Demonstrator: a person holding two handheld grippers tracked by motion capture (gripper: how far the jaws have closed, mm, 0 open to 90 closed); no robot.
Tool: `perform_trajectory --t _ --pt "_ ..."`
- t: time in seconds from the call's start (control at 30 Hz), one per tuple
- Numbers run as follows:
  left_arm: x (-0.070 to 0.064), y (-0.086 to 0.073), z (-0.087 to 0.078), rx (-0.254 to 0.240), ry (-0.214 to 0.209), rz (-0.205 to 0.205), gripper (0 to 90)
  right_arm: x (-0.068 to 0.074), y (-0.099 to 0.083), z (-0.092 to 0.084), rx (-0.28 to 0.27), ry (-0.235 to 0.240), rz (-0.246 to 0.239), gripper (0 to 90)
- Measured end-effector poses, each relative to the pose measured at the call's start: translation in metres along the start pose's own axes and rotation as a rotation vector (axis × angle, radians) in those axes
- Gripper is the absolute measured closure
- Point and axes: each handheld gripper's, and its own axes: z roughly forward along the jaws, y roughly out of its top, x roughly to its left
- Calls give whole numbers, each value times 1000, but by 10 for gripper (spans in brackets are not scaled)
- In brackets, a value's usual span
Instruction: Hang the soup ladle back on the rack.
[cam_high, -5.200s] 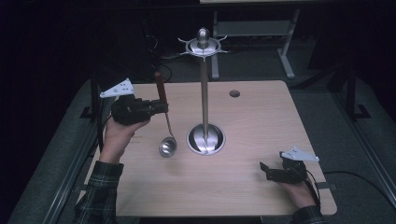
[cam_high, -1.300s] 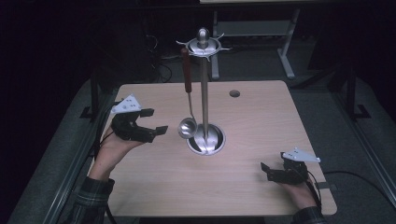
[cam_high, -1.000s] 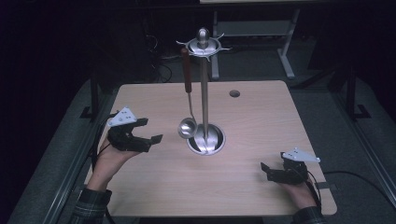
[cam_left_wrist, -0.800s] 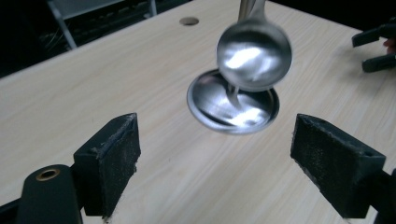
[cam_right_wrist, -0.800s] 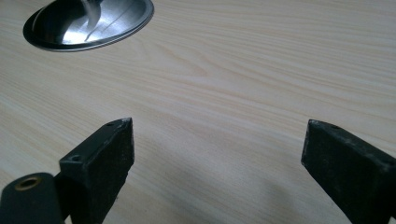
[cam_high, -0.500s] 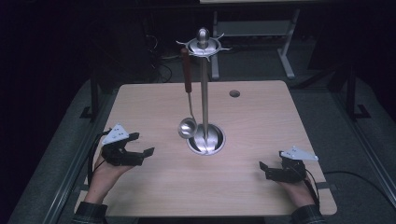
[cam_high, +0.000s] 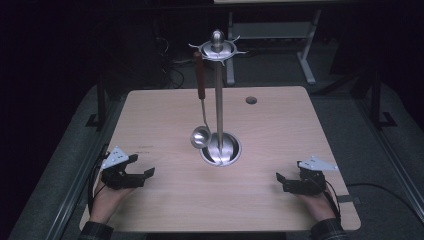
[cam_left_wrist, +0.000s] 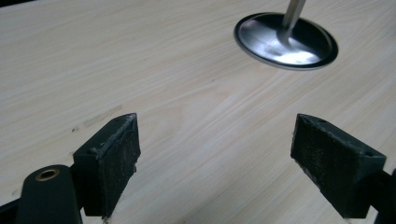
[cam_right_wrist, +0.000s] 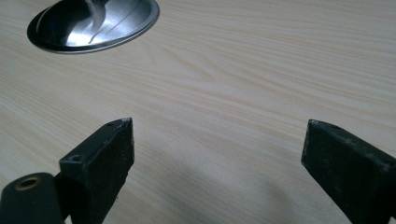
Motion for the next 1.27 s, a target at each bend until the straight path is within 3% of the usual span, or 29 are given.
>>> perform_trajectory --t 0.33,1.27 --pt "6 -15 8 36 5 -11 149 -1 -1 -2 -3 -4 3 91" --pt "7 -16 12 50 -12 -3 150 0 -2 -2 0 -3 1 91"
